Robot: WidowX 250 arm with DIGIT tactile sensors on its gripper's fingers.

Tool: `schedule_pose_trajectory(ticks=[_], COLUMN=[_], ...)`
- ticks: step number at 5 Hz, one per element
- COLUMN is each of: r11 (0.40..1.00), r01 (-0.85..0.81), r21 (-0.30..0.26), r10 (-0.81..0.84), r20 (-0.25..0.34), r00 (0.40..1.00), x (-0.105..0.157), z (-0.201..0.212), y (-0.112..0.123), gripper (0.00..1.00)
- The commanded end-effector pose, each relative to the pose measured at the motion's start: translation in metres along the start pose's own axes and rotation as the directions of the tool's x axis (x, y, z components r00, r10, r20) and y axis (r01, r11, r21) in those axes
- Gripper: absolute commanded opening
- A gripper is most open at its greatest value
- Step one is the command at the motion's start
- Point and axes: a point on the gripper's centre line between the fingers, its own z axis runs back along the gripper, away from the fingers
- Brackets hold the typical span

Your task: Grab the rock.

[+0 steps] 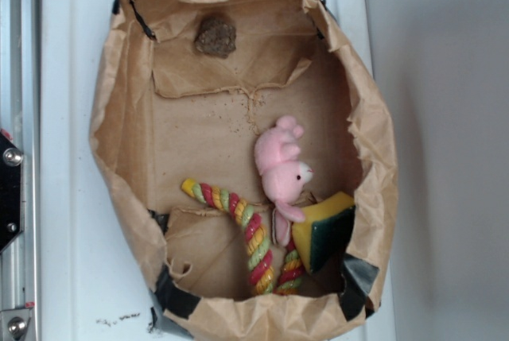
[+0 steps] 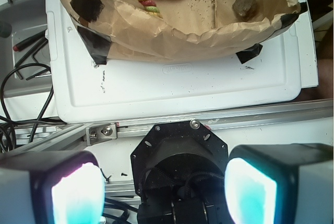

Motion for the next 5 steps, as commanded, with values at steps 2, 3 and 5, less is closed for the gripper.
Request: schedule_pose_trajectory(ticks=[2,3,5], r11=[0.998,0.996,0.997], r01=[0.028,0.065,0.077], r21=[0.054,0.056,0.023], r10=[-0.028,-0.065,-0.078], r20=[0.007,0.014,0.034], r00=[1.000,0.998,0.996], x=[0.111,0.125,0.132], z=[-0.068,-0.082,-0.084], y=[0.055,0.077,0.088], gripper=[1.00,1.00,1.00])
